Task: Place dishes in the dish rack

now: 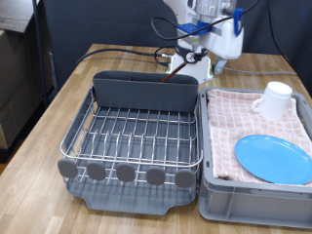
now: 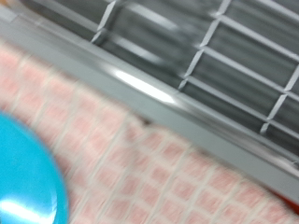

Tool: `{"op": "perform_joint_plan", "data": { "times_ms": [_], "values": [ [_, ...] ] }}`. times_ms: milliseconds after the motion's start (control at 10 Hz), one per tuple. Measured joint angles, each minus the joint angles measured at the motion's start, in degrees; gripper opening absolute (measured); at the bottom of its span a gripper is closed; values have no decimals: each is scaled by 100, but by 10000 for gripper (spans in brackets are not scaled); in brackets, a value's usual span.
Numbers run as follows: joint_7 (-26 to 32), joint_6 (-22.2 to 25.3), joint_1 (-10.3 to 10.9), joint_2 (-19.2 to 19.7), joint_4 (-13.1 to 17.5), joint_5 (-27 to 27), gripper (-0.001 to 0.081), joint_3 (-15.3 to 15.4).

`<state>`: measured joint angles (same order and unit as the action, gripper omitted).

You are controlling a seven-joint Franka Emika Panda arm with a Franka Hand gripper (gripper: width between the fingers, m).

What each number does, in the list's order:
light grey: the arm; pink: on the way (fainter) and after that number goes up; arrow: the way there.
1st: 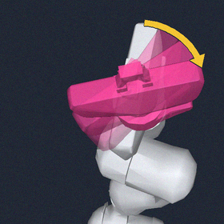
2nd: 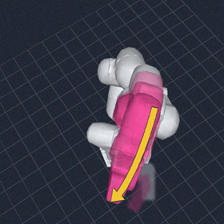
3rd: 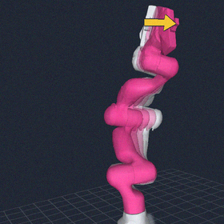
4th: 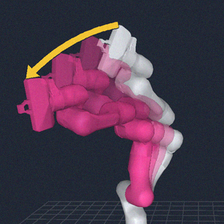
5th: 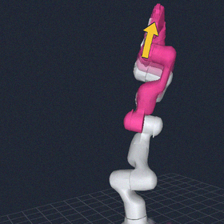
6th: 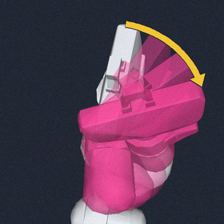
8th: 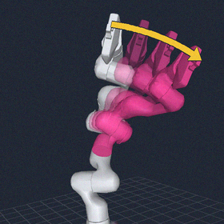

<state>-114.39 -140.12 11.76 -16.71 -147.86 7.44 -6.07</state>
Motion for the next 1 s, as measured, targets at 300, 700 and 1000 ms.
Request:
{"op": "perform_joint_plan", "data": {
  "times_ms": [300,700,1000],
  "values": [
    [316,535,301,474,724,-306,803,107],
    [211,998,442,937,1441,-422,803,386],
    [407,206,446,1115,1307,-854,803,421]
  ]
}}
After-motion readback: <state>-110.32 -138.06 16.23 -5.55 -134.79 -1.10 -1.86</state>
